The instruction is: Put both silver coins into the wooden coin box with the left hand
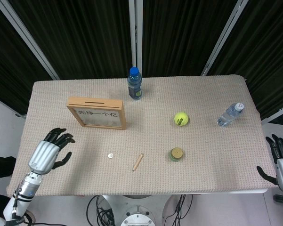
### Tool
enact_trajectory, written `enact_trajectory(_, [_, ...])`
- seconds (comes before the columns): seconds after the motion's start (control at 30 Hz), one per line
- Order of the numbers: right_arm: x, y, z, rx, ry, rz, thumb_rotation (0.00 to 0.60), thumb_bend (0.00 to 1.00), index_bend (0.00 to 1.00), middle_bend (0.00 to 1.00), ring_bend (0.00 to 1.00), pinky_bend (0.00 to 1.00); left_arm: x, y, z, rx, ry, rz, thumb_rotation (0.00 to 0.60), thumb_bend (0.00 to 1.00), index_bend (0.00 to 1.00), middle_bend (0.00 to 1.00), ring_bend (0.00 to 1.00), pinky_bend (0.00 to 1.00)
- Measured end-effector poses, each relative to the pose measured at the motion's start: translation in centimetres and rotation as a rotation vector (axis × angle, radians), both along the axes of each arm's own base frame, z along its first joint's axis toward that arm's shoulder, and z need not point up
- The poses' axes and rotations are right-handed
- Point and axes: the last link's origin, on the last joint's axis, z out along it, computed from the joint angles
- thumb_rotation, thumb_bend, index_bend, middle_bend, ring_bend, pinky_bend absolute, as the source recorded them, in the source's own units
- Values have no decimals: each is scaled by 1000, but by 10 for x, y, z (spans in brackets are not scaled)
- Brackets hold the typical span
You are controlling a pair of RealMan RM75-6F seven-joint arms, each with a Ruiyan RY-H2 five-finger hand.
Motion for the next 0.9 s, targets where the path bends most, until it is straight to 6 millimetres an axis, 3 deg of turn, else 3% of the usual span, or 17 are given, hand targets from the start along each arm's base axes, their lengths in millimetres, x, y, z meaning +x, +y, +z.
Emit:
enact_trajectory(0.2, [-3, 4, 2, -12, 1, -23, 600, 177, 0, 0, 0, 0, -8, 0, -41, -91, 32, -31, 600, 382, 356, 281, 124, 187])
enact_trajectory(0.5, [-11, 8, 3, -20, -11, -45, 600, 177, 0, 0, 0, 0, -2, 17, -91, -148, 79, -114, 600, 367, 355, 281, 124, 212])
enact_trajectory(0.9, [-16, 6, 3, -19, -22, -54, 600, 176, 0, 0, 0, 0, 16, 30, -133, -219, 62, -133, 600, 325, 366, 281, 124, 213])
